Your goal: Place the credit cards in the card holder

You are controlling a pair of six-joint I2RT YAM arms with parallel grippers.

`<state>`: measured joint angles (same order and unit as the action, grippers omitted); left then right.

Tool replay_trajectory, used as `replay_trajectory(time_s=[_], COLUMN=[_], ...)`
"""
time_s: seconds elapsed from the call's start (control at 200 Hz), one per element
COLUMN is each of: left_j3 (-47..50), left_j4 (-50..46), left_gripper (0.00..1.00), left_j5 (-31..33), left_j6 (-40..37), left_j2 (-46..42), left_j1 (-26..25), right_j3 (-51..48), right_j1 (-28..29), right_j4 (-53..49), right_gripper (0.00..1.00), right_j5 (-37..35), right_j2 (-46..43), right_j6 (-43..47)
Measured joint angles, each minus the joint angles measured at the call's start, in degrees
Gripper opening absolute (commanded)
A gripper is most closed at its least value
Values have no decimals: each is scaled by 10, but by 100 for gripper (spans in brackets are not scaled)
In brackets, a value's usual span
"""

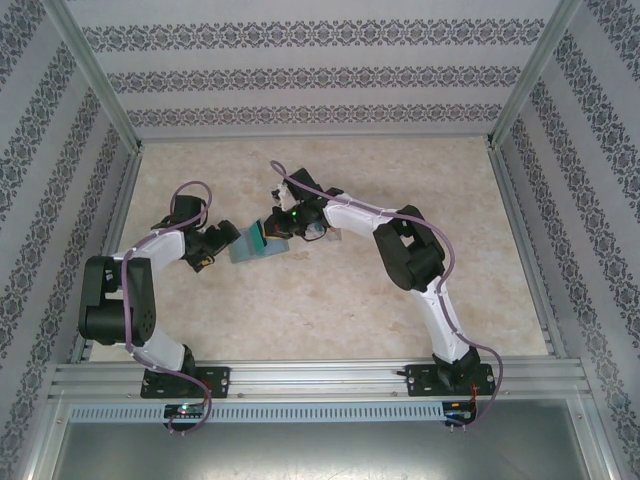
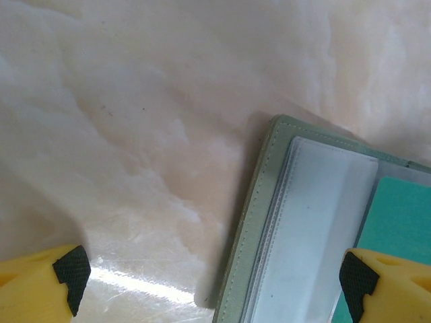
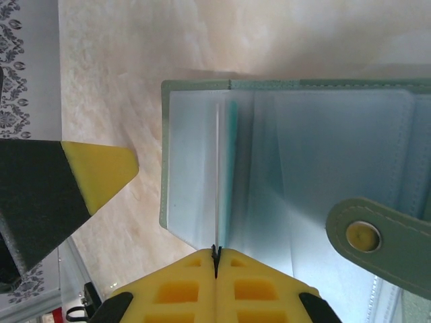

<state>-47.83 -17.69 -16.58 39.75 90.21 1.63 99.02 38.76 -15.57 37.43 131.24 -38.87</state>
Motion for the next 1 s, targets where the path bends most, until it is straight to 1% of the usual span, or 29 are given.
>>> replay_trajectory(time_s=[0.265,0.48,0.6,0.704,0.834,0.999], left_j3=[8,20,21,21,25,30], left_j4=[8,24,26,27,32,39], left_gripper=[97,98,98,98,98,98], left_j5=[-1,1,1,1,1,1], left_j6=[2,4,4,5,8,9], left_j2=[0,-6,-6,-6,-9,-12], left_j1=[0,0,0,0,0,0], right_j3=[-3,-2,8,31,43,-2], right_j1=[3,23,29,30,28,18], right_j4=[0,-3,-28,-80,-138,-176], right_gripper=[0,0,0,0,0,0], right_j5=[-1,-7,-25,-63,-137,-215], right_j2=[-3,-3,-3,-3,-15,-72], right_j6=[-11,-30,-28,-8,27,57])
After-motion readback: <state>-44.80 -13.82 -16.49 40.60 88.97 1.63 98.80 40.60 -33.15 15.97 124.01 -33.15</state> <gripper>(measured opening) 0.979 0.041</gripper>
